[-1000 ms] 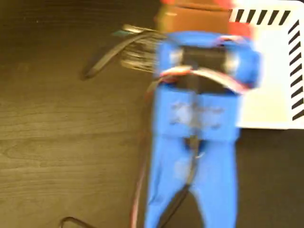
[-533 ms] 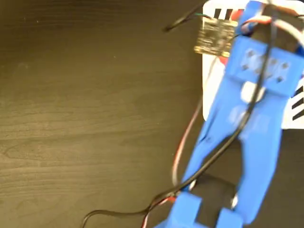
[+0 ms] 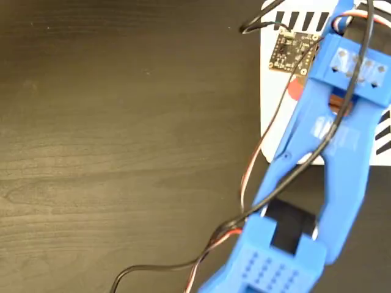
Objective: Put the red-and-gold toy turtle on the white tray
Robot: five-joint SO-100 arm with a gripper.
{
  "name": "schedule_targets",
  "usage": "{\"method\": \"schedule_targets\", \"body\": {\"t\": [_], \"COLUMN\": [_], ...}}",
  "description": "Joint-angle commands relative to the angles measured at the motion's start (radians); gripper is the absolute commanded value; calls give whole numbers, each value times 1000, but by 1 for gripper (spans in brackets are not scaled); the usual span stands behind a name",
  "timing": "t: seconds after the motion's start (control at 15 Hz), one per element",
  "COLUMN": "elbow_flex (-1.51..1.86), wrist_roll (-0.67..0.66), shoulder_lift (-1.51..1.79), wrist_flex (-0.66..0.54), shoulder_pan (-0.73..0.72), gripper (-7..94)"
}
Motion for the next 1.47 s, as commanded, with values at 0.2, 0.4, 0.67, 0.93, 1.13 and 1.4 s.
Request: {"method": "schedule_targets", "body": {"t": [0.2,0.4,0.67,0.93,1.13,1.4], "elbow_flex": [-71,-64,-58,-26,-20,8], "wrist_roll": [31,34,37,34,32,51], "shoulder_lift": [-34,-43,-44,-38,-38,3], "wrist_flex": [-69,-95,-97,-103,-103,-132], "shoulder_pan": [11,15,15,17,18,18], "gripper": [1,2,43,62,62,55]}}
